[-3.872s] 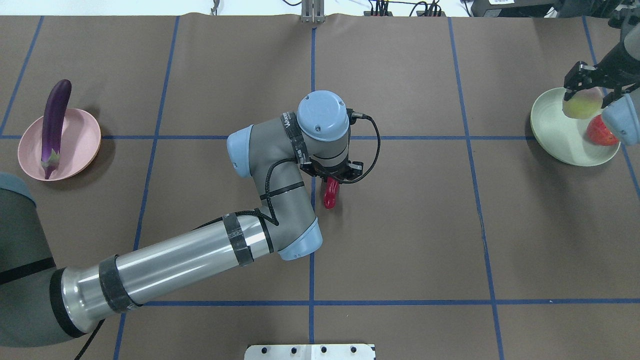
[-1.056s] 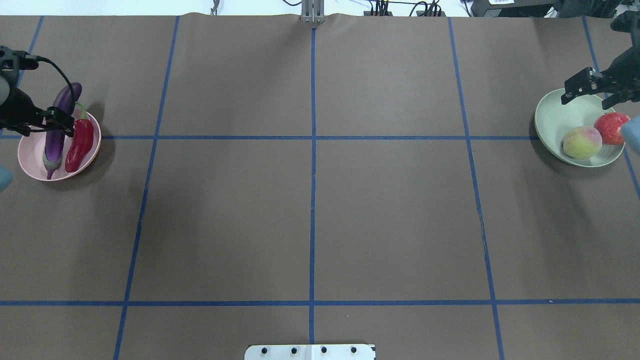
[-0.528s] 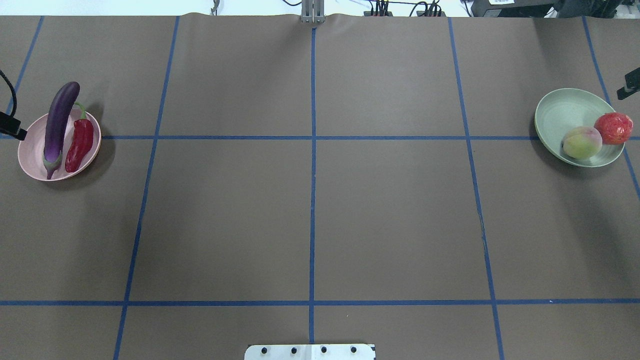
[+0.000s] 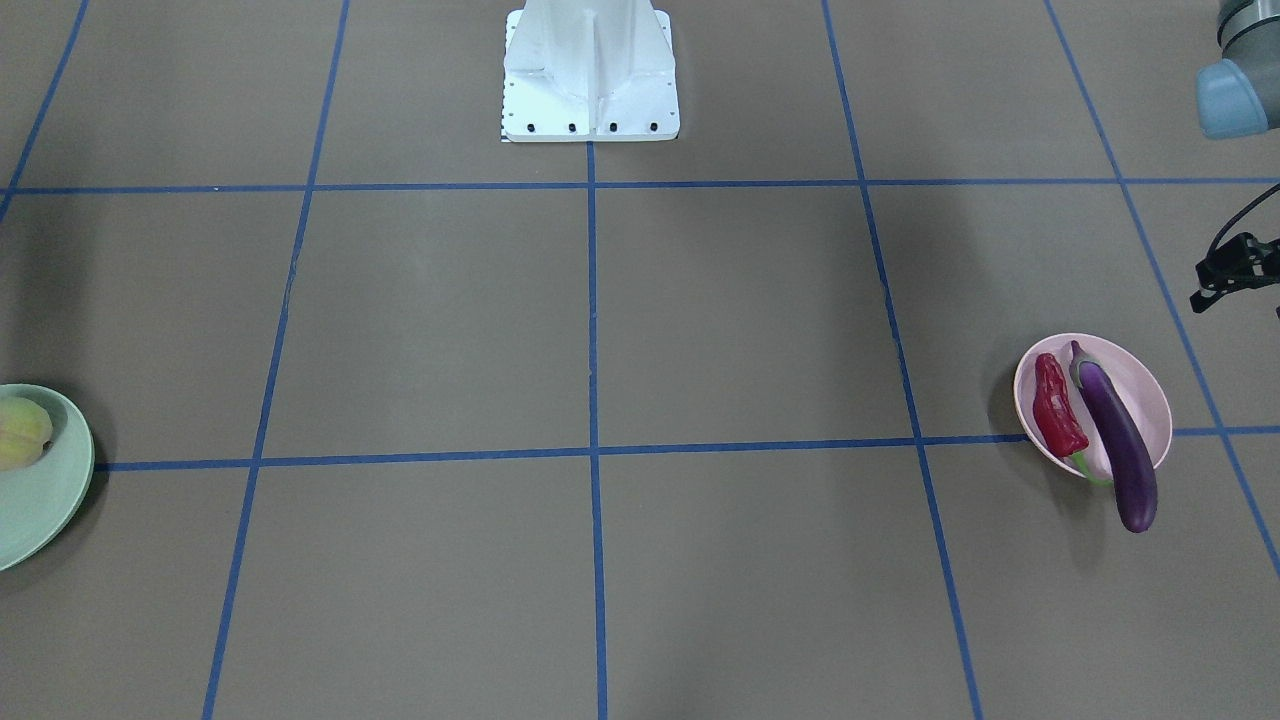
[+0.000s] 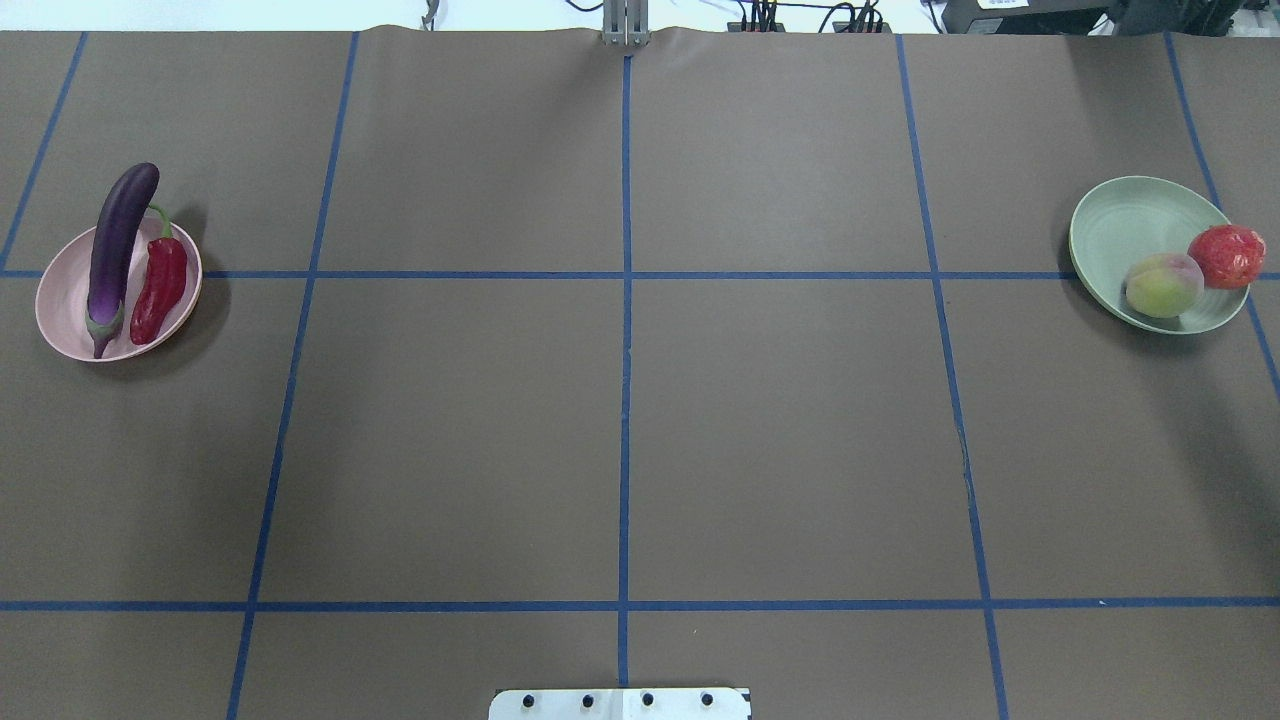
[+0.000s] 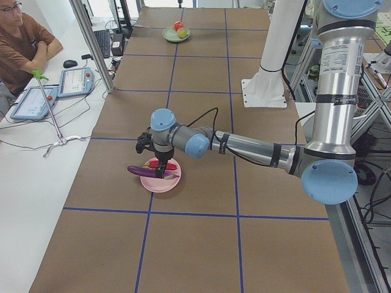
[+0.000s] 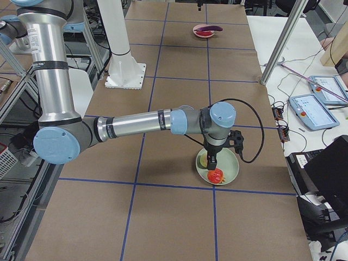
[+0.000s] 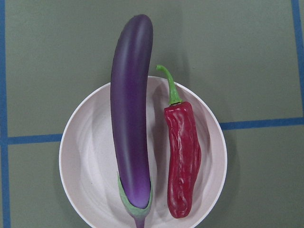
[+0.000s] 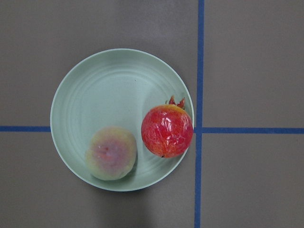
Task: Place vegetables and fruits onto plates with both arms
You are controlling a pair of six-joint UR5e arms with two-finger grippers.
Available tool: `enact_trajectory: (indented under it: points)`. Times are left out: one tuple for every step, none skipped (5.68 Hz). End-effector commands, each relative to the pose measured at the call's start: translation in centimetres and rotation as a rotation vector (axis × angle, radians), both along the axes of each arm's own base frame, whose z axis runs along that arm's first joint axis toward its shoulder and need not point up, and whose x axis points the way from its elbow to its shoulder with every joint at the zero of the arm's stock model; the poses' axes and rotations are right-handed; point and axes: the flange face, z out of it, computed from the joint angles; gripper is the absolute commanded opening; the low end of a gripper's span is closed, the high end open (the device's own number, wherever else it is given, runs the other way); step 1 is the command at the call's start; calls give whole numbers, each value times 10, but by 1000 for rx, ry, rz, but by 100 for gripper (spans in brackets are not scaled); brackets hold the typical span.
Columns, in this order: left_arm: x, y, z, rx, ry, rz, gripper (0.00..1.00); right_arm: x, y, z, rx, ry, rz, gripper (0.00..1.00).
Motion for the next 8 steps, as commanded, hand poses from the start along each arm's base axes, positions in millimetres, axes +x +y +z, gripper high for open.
enact_trajectory:
  points:
    - [1, -6, -8, -42, 7, -12, 100, -2, 17, -4, -5, -65, -1, 100]
    - [3, -8, -19, -88, 21, -79, 100, -4, 16, -7, 2, -73, 0, 100]
    - [3, -9, -22, -104, 19, -85, 100, -9, 14, -13, -5, -74, 5, 100]
    - [7, -25, -46, -133, 5, -76, 100, -15, 12, -17, -25, -84, 19, 100]
    - [7, -27, -43, -119, -5, -38, 100, -16, 5, -34, -2, -94, 17, 100]
    - [5, -23, -35, -101, -11, -4, 100, -17, 2, -35, 3, -84, 13, 100]
    - [1, -16, -28, -113, -11, -8, 100, -21, 2, -34, 5, -81, 2, 100]
    - [-8, -8, -16, -141, 30, -4, 100, -26, 1, -31, 6, -80, -12, 100]
